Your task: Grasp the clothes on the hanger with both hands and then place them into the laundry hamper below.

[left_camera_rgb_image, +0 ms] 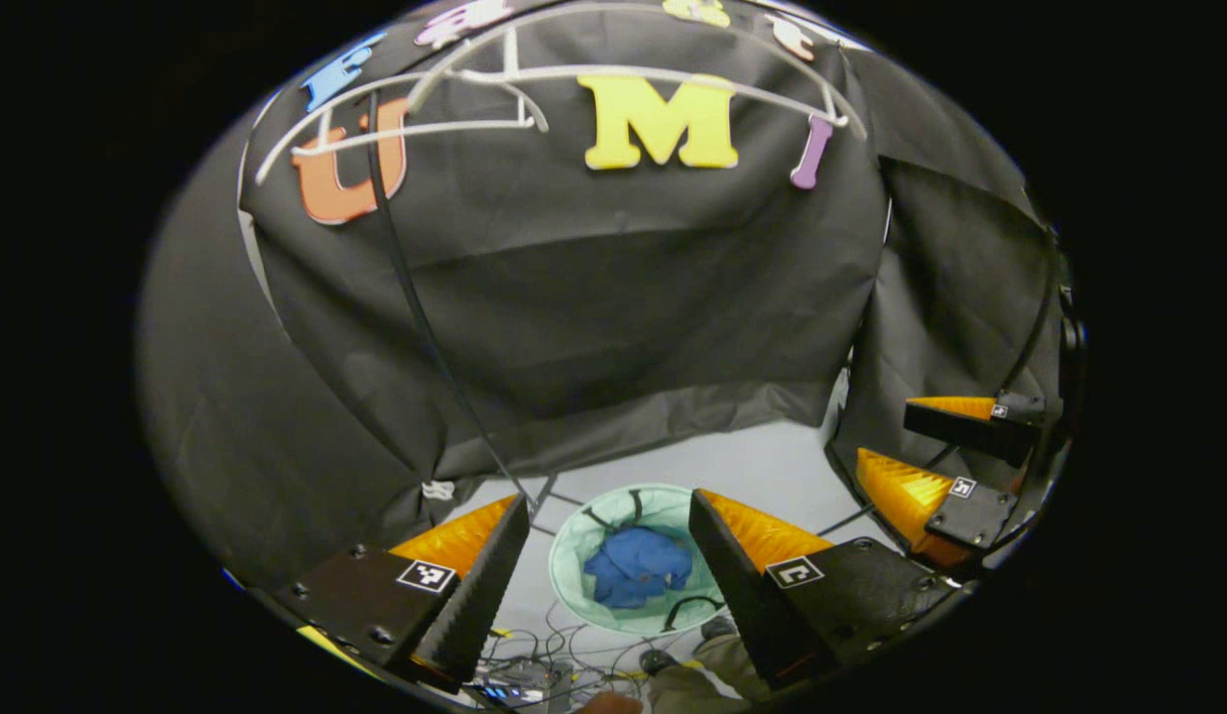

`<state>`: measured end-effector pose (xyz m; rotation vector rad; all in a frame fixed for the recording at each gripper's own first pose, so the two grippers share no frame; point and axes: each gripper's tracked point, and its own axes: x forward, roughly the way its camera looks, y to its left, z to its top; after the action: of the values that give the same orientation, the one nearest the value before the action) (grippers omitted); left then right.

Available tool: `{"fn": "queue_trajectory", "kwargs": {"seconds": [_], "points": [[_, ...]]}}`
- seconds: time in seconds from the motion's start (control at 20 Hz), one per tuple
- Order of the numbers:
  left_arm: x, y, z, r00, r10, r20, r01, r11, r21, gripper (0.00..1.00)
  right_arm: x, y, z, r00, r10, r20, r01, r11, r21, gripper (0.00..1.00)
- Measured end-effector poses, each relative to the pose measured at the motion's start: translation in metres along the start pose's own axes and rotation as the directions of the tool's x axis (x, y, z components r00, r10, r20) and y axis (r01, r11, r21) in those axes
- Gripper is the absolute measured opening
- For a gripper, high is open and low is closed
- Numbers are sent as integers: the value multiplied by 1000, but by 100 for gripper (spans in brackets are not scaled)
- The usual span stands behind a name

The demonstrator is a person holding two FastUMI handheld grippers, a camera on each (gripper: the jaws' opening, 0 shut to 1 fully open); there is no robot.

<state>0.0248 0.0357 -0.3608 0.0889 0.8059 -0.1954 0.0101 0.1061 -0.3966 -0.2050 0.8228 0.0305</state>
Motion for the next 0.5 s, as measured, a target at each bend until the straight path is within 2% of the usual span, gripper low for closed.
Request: {"fn": "queue_trajectory", "kwargs": {"seconds": [0.15, 0.2, 0.4, 0.45, 0.5], "points": [[-38, 9, 38, 987, 8, 159, -8, 1000, 0, 98, -45, -11, 28, 990, -48, 132, 41, 998, 54, 85], [-53, 8, 54, 977, 4, 215, -6, 1000, 6, 100, -59, -16, 38, 983, -68, 171, 56, 995, 77, 88], [-109, 12, 82, 911, 28, 410, -41, 999, 24, 95, -115, -44, 76, 936, -147, 321, 107, 985, 138, 93], [-123, 11, 89, 897, 29, 442, -41, 999, 19, 100, -129, -51, 84, 921, -165, 354, 120, 982, 146, 94], [-136, 10, 95, 882, 33, 471, -45, 999, 16, 95, -140, -56, 92, 905, -178, 386, 127, 980, 154, 94]]}}
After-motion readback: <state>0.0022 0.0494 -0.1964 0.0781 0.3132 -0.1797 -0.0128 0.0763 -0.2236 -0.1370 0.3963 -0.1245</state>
